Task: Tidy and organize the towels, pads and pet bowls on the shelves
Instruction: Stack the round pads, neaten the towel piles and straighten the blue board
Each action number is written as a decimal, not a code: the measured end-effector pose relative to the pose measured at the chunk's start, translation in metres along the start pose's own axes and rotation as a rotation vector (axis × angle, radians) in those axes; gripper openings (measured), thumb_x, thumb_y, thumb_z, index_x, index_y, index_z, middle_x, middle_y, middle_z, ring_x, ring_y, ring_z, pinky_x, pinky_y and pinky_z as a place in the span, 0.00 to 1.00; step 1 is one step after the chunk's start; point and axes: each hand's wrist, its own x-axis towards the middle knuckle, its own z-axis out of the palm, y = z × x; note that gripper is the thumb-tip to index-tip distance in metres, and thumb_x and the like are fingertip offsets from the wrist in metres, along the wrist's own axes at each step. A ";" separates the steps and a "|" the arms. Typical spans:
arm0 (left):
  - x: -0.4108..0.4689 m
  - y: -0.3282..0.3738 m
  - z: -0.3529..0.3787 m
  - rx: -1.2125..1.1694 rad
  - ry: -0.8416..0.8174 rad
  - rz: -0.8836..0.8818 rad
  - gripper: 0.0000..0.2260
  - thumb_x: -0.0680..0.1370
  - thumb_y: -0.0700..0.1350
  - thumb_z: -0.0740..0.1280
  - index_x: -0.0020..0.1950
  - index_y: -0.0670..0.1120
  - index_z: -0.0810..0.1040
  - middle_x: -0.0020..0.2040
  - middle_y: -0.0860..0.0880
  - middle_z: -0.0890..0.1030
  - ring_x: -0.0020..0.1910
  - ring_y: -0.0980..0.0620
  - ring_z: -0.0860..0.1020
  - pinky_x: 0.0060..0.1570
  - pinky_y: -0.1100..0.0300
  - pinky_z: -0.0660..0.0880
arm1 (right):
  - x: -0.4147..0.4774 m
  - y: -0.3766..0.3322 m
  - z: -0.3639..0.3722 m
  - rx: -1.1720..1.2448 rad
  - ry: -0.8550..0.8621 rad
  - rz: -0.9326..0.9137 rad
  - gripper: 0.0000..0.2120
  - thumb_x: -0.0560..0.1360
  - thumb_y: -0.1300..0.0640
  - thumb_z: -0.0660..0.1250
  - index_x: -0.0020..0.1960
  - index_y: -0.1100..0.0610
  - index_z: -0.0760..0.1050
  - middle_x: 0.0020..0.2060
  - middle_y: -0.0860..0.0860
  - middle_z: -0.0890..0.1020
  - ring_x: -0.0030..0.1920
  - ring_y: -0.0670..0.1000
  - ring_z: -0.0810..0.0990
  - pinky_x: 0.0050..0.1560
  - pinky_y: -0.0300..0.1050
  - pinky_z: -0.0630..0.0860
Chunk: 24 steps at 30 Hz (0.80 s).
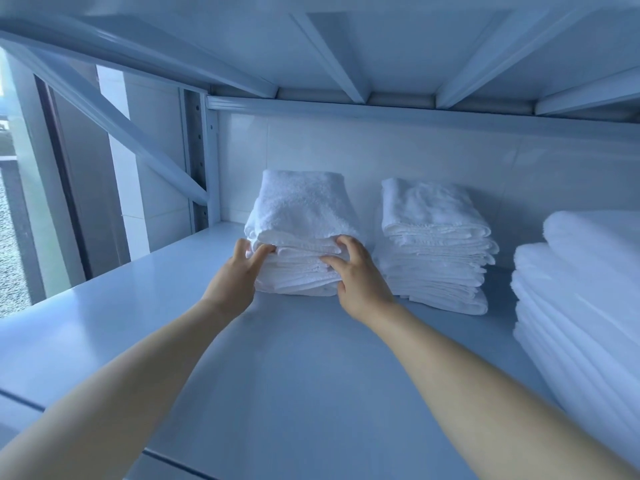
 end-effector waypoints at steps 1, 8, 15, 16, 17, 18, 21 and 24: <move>-0.003 0.001 -0.003 0.006 0.000 0.000 0.33 0.66 0.25 0.61 0.60 0.57 0.57 0.57 0.39 0.65 0.29 0.45 0.64 0.28 0.56 0.64 | -0.003 -0.003 -0.002 0.003 -0.004 -0.001 0.24 0.70 0.74 0.58 0.62 0.60 0.74 0.69 0.55 0.62 0.71 0.54 0.59 0.65 0.46 0.67; -0.037 0.016 -0.029 0.054 -0.002 -0.033 0.33 0.67 0.27 0.61 0.60 0.57 0.58 0.57 0.41 0.64 0.29 0.45 0.65 0.28 0.55 0.66 | -0.028 -0.023 -0.023 0.034 -0.032 -0.027 0.25 0.70 0.74 0.58 0.63 0.59 0.73 0.69 0.54 0.62 0.71 0.53 0.59 0.64 0.47 0.69; -0.087 0.046 -0.058 0.095 0.016 -0.059 0.32 0.66 0.27 0.63 0.60 0.56 0.60 0.57 0.39 0.65 0.26 0.43 0.67 0.25 0.54 0.67 | -0.073 -0.047 -0.053 0.086 -0.039 -0.080 0.24 0.69 0.75 0.59 0.60 0.59 0.74 0.69 0.54 0.62 0.70 0.54 0.60 0.59 0.48 0.72; -0.095 0.051 -0.062 0.104 0.017 -0.068 0.32 0.66 0.27 0.63 0.60 0.56 0.60 0.57 0.40 0.65 0.26 0.42 0.68 0.24 0.54 0.67 | -0.080 -0.050 -0.058 0.088 -0.046 -0.084 0.23 0.68 0.75 0.59 0.59 0.59 0.74 0.69 0.54 0.62 0.70 0.53 0.60 0.58 0.48 0.72; -0.102 0.057 -0.067 0.108 0.020 -0.072 0.32 0.66 0.27 0.63 0.59 0.57 0.60 0.57 0.40 0.64 0.25 0.42 0.68 0.24 0.55 0.66 | -0.087 -0.053 -0.063 0.092 -0.050 -0.091 0.23 0.68 0.75 0.59 0.59 0.59 0.74 0.69 0.54 0.62 0.70 0.53 0.60 0.57 0.48 0.73; -0.110 0.062 -0.071 0.111 0.024 -0.072 0.32 0.65 0.27 0.64 0.59 0.56 0.60 0.57 0.40 0.64 0.25 0.43 0.67 0.24 0.56 0.65 | -0.093 -0.055 -0.068 0.099 -0.051 -0.102 0.23 0.68 0.75 0.59 0.59 0.59 0.75 0.69 0.54 0.62 0.70 0.54 0.60 0.57 0.48 0.73; -0.130 0.077 -0.082 0.145 0.035 -0.047 0.34 0.64 0.27 0.66 0.60 0.55 0.61 0.56 0.41 0.63 0.23 0.44 0.65 0.22 0.59 0.62 | -0.110 -0.063 -0.080 0.116 -0.035 -0.128 0.21 0.69 0.75 0.59 0.58 0.60 0.75 0.69 0.55 0.63 0.69 0.55 0.62 0.59 0.49 0.72; -0.146 0.091 -0.091 0.237 0.062 -0.045 0.35 0.60 0.26 0.69 0.59 0.53 0.63 0.55 0.43 0.62 0.22 0.45 0.63 0.19 0.67 0.53 | -0.126 -0.067 -0.087 0.123 -0.029 -0.135 0.22 0.69 0.74 0.61 0.60 0.60 0.75 0.69 0.55 0.64 0.69 0.56 0.62 0.59 0.50 0.73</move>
